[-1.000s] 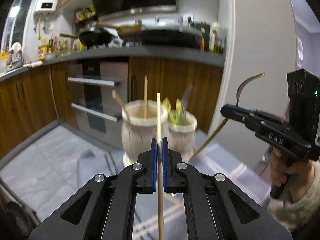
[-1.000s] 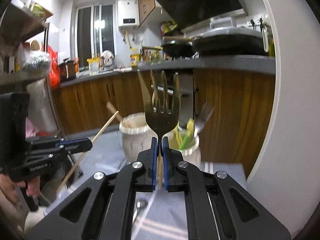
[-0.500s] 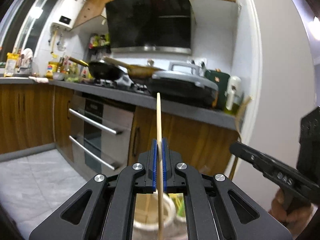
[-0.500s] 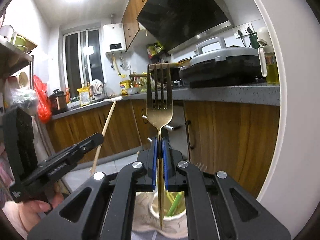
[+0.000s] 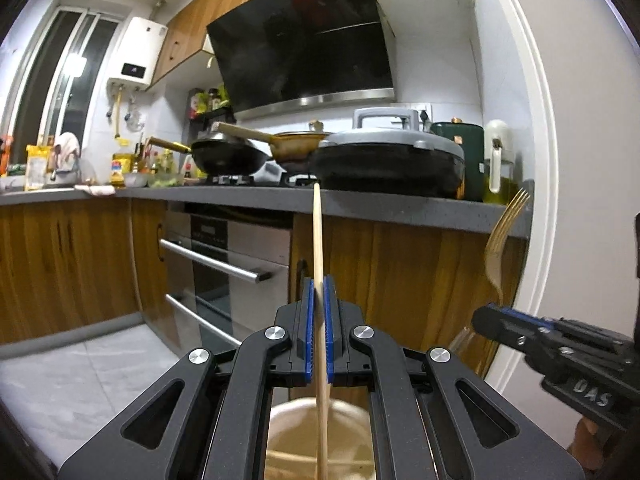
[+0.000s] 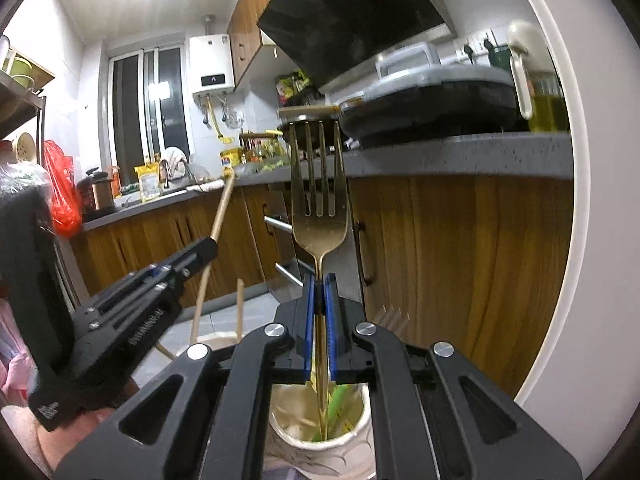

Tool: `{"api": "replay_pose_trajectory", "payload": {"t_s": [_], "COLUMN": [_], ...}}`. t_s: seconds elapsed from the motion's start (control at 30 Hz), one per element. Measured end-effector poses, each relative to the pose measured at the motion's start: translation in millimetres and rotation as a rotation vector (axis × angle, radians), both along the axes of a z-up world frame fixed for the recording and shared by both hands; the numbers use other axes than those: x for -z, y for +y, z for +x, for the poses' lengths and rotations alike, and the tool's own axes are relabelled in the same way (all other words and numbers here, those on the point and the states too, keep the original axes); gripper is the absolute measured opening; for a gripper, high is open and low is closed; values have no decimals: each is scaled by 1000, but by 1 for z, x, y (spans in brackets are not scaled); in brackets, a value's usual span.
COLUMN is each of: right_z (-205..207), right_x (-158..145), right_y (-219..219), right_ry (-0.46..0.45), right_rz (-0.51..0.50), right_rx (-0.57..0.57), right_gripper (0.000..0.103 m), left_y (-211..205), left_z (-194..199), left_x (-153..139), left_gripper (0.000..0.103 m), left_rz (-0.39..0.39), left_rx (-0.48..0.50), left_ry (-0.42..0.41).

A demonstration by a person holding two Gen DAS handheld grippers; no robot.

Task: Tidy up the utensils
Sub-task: 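Lower the chopstick into the tall cup while the right tool lowers the gold fork into the short cup, then open both tools to release the chopstick and the gold fork, then grasp the silver spoon with the right tool while the left tool returns to the table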

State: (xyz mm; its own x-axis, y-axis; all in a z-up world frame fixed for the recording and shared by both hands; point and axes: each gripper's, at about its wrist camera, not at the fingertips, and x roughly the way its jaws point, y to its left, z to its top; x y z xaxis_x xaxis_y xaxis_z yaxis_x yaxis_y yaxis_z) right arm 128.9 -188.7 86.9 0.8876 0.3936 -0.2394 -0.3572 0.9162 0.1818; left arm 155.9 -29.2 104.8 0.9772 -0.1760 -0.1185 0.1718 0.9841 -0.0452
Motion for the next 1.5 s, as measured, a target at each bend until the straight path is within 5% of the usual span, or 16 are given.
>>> {"api": "replay_pose_trajectory", "payload": {"t_s": [0.53, 0.9, 1.0, 1.07, 1.13, 1.23, 1.5], "right_z": [5, 11, 11, 12, 11, 4, -26], "right_x": [47, 44, 44, 44, 43, 40, 36], "right_y": [-19, -15, -15, -15, -18, -20, -31], "right_ry": [122, 138, 143, 150, 150, 144, 125], "right_rz": [18, -4, -3, -1, 16, 22, 26], "right_rx": [11, 43, 48, 49, 45, 41, 10], "right_gripper": [6, 6, 13, 36, 43, 51, 85], "left_y": [15, 25, 26, 25, 26, 26, 27], "left_z": [-43, -59, -64, -67, -70, -77, -97], "left_x": [40, 49, 49, 48, 46, 44, 37], "left_gripper": [6, 35, 35, 36, 40, 67, 83], "left_rz": [60, 40, 45, 49, 50, 36, 33], "left_rx": [34, 36, 37, 39, 37, 38, 37], "left_ry": [151, 192, 198, 200, 196, 188, 176]}}
